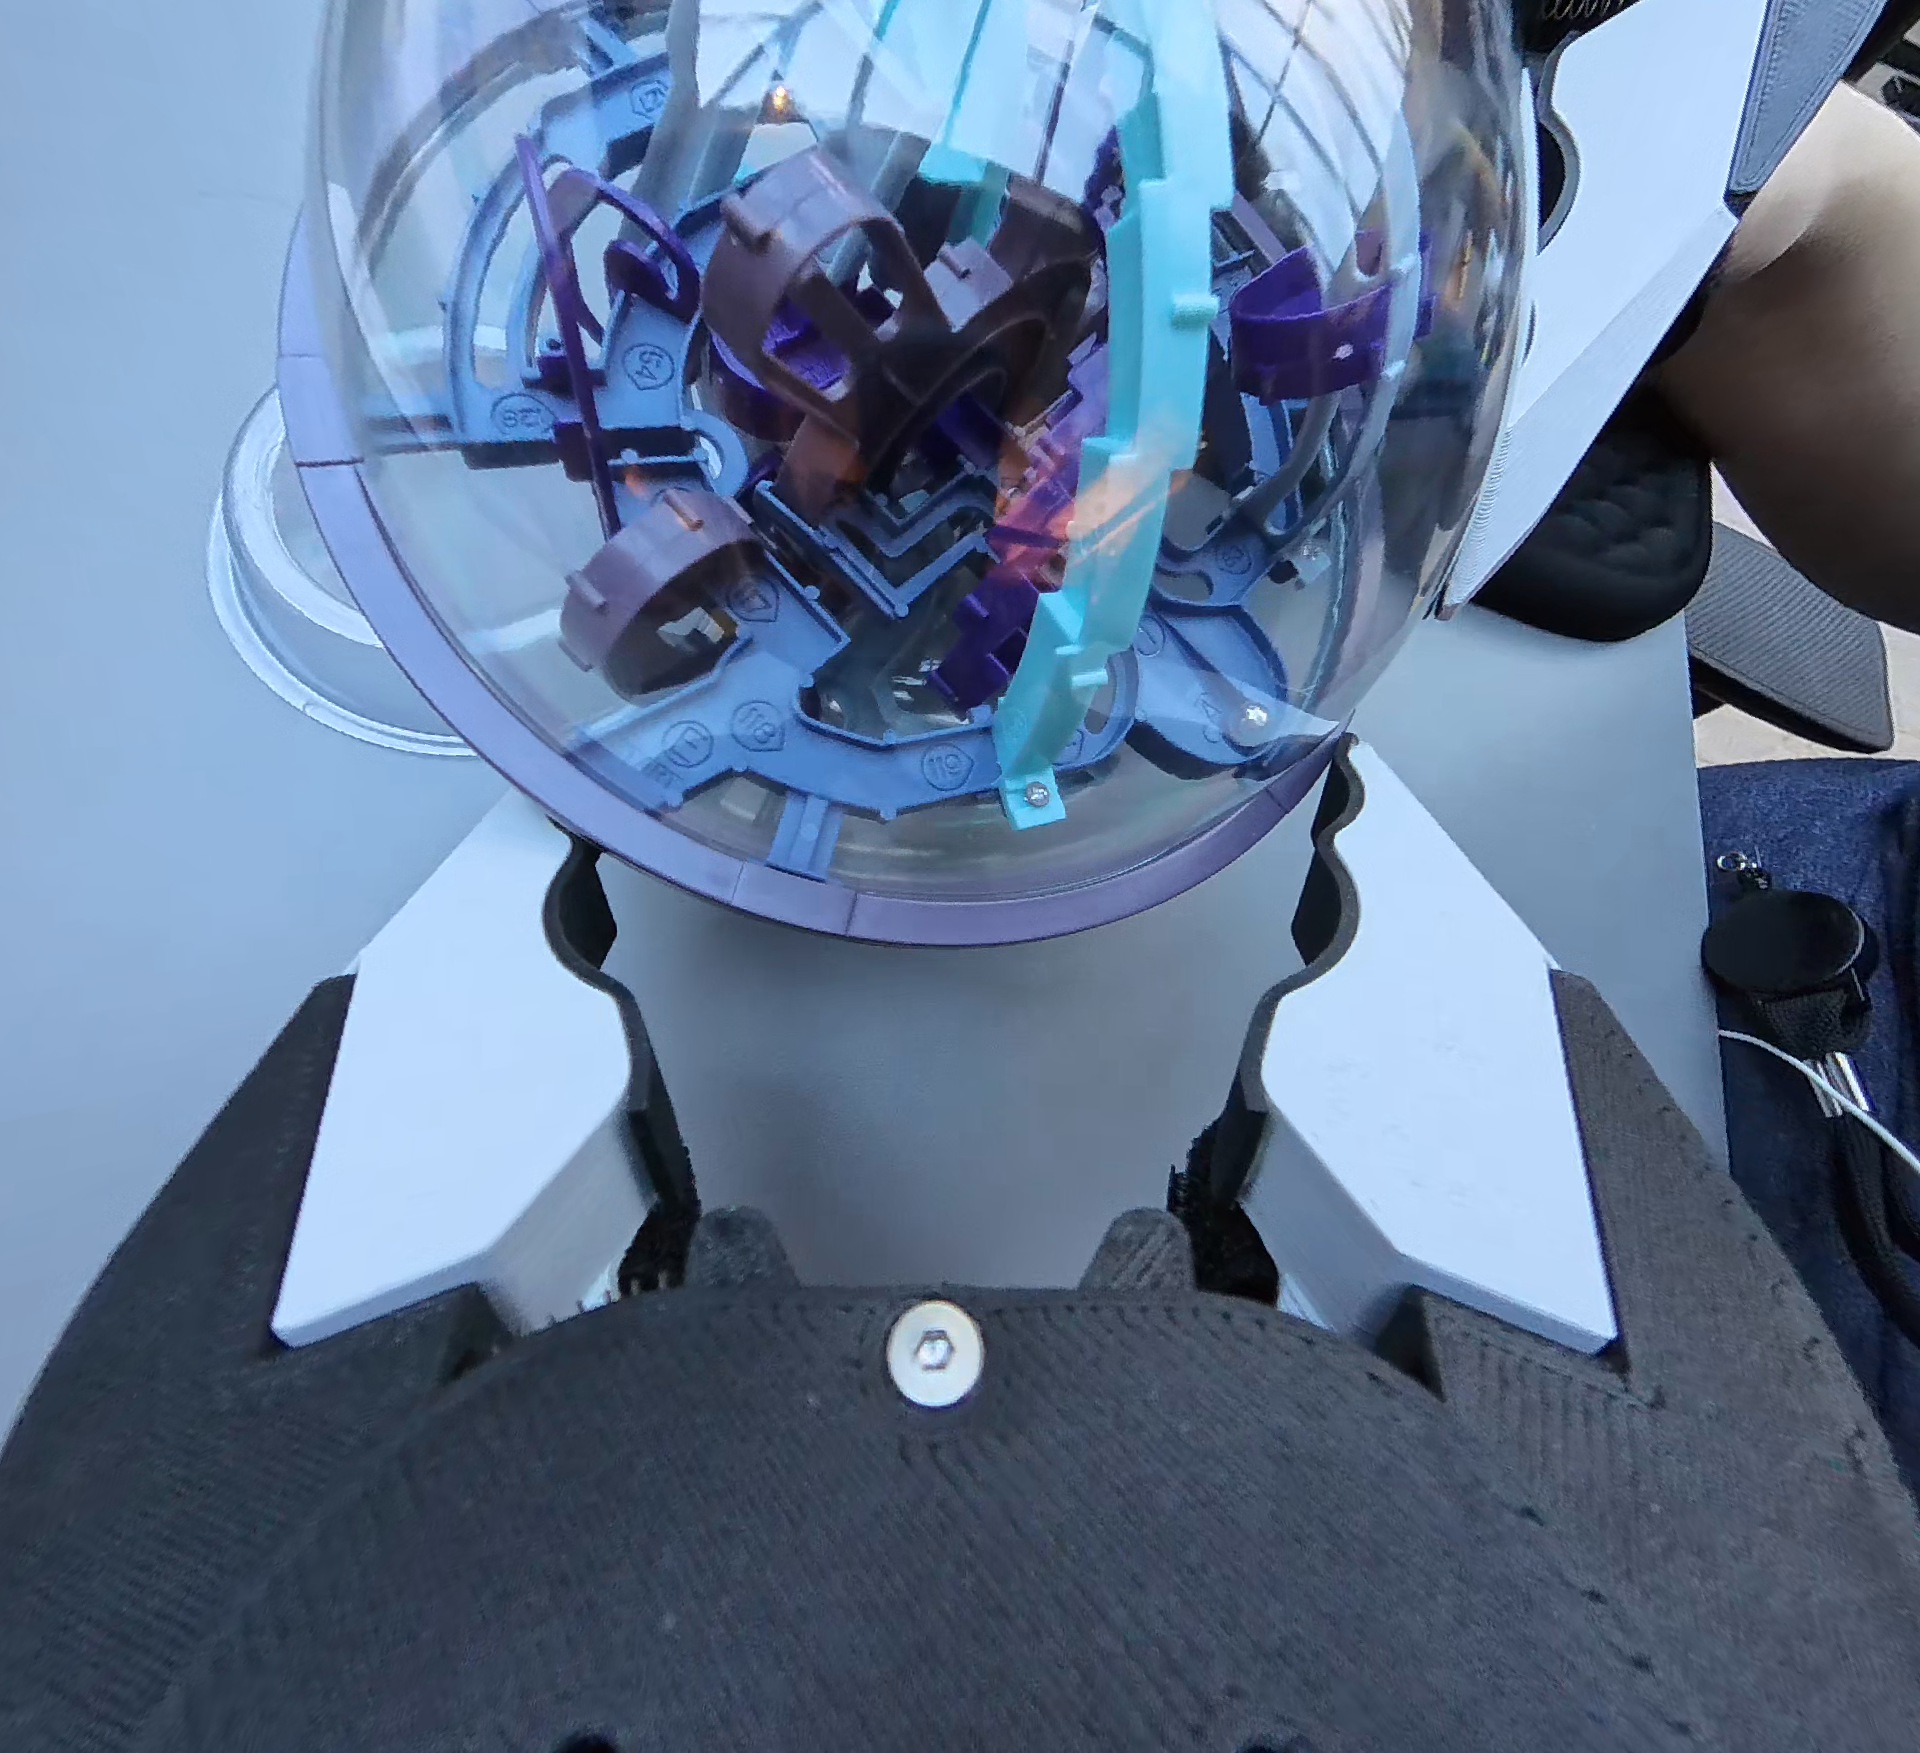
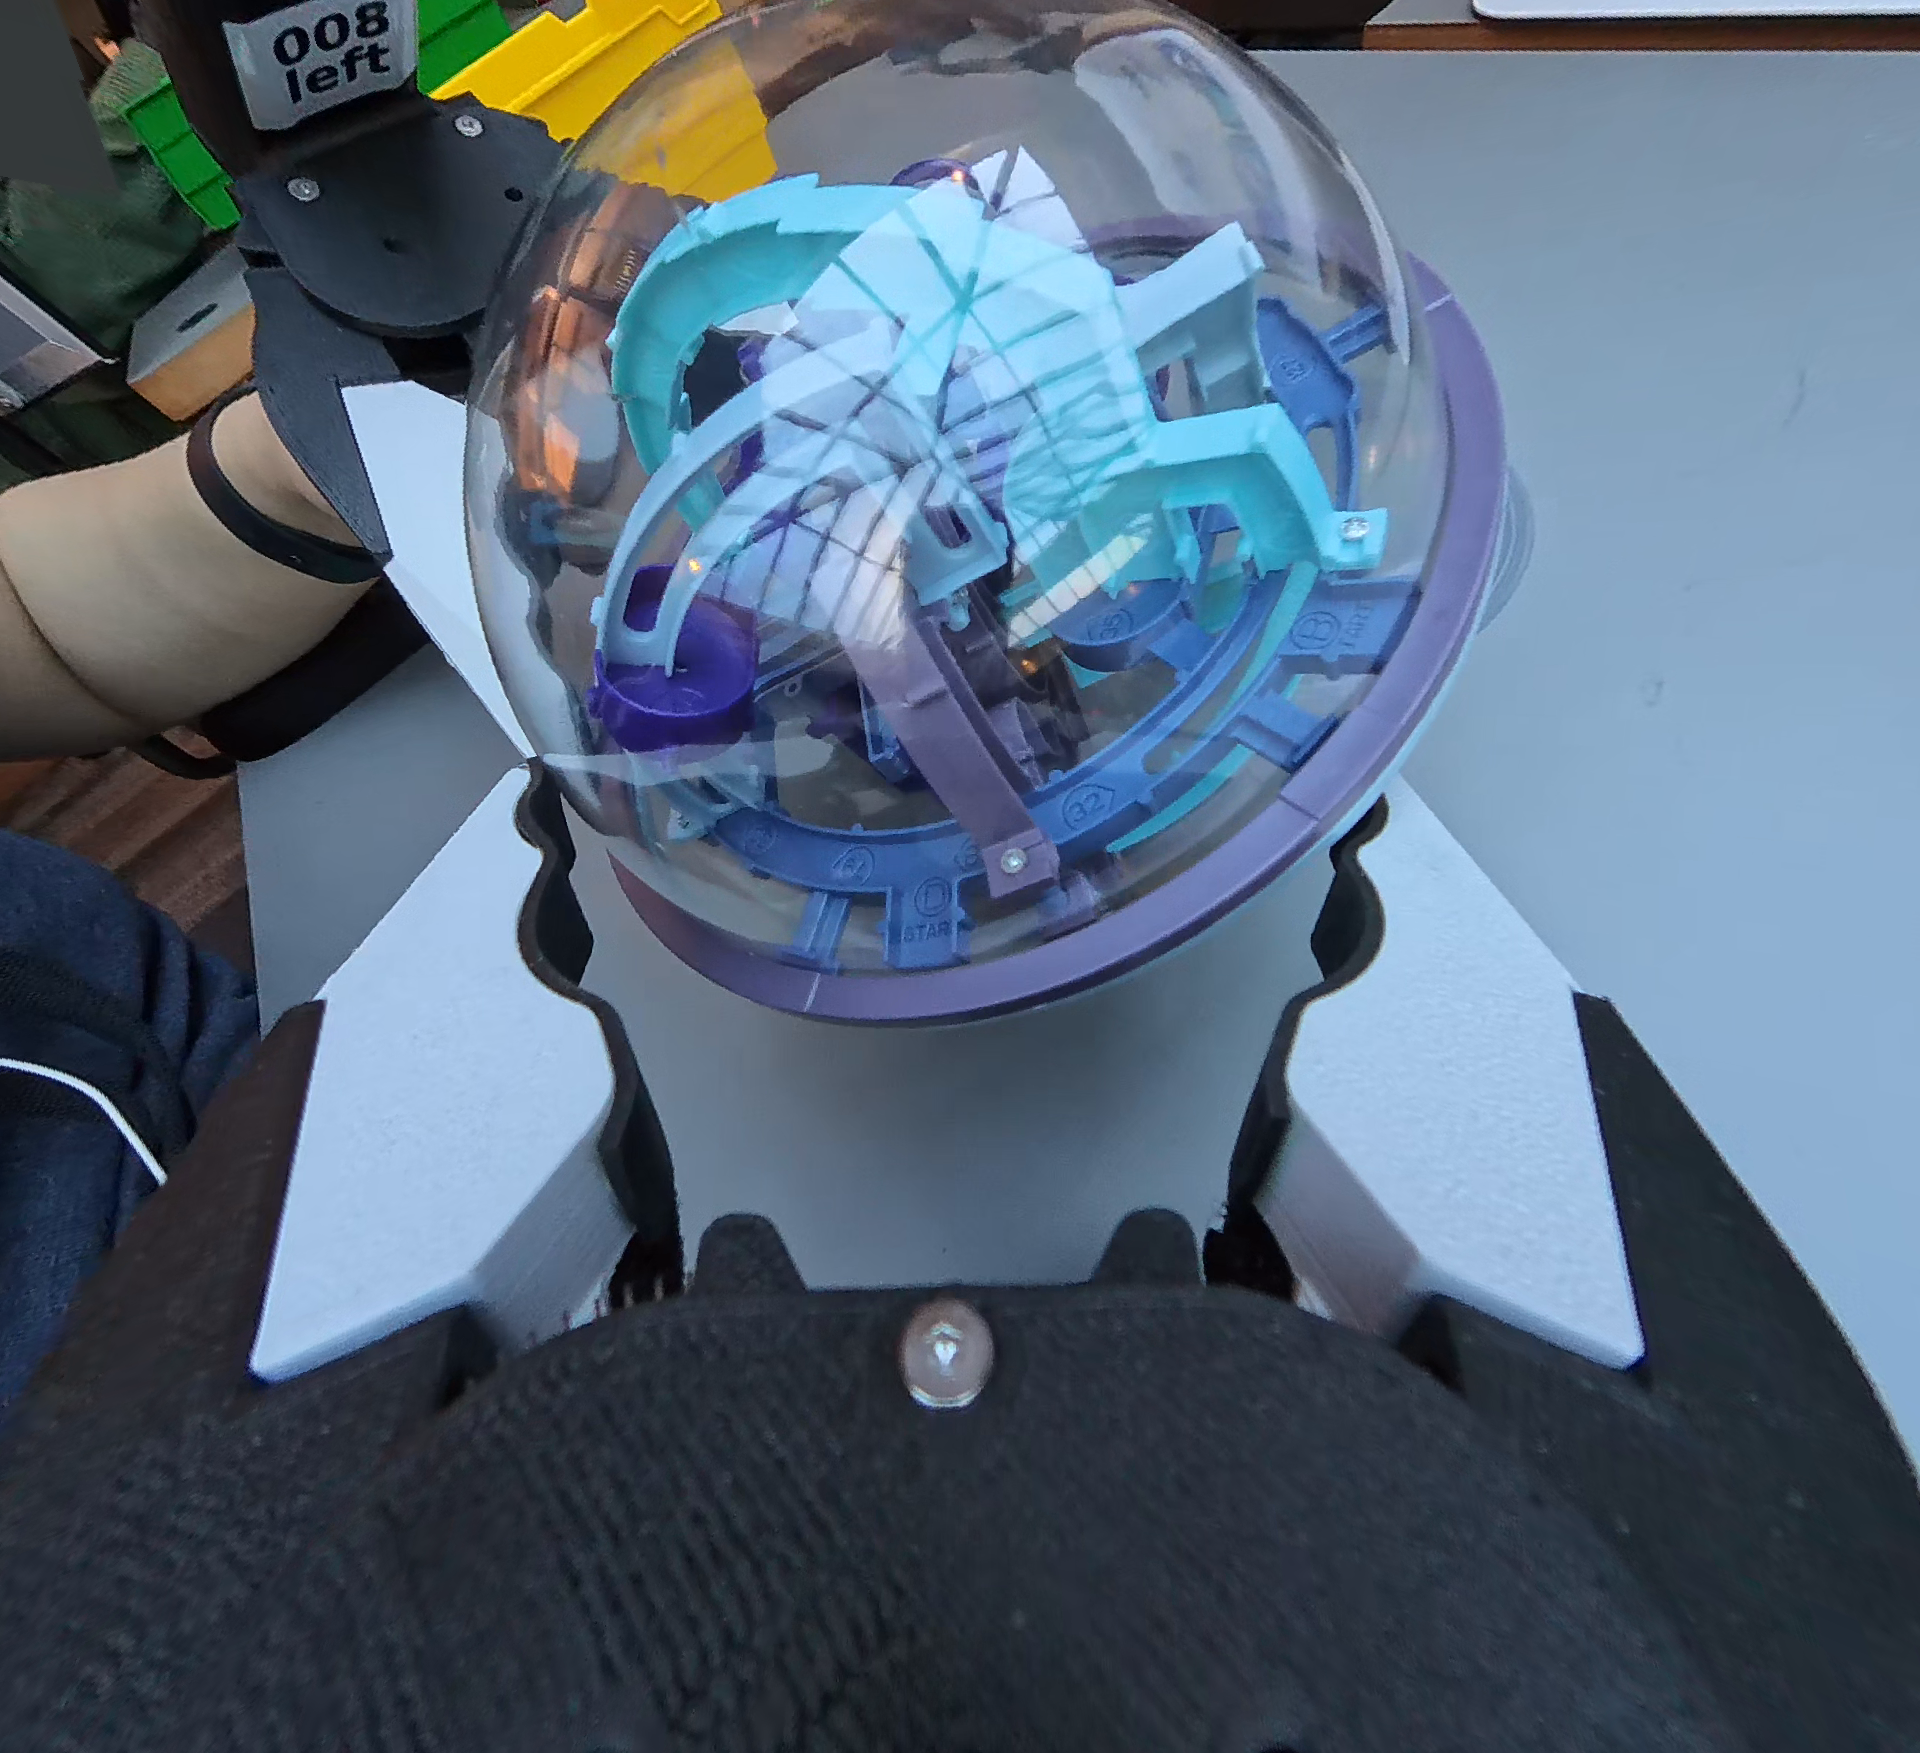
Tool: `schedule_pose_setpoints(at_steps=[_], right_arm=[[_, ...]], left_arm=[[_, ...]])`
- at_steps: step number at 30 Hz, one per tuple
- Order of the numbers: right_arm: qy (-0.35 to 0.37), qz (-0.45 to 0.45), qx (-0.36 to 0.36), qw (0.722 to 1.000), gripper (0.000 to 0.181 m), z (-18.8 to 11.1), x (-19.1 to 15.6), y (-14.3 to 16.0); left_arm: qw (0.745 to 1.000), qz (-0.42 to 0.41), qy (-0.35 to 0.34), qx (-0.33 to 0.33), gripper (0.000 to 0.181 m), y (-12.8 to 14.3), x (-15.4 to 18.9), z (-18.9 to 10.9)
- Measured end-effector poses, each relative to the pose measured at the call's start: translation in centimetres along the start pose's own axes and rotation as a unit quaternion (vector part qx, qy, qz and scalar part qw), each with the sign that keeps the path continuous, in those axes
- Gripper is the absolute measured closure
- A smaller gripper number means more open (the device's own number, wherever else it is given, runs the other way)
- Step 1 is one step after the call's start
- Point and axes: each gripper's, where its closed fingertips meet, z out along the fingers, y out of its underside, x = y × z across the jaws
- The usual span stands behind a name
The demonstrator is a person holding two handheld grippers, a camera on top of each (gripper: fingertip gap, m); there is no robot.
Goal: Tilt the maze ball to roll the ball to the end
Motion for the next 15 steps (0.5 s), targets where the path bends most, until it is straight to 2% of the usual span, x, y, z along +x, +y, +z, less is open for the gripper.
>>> schedule_pose_setpoints(at_steps=[8,15], right_arm=[[0.003,-0.003,-0.004,1.000,0.037,0.0,0.0,-0.1],[0.005,-0.013,-0.004,1.000,0.036,-0.1,0.2,-1.4]], left_arm=[[1.000,0.000,0.000,0.002,0.047,-0.1,0.0,0.0],[1.000,-0.005,-0.002,0.017,0.047,-1.1,-0.4,-0.4]])
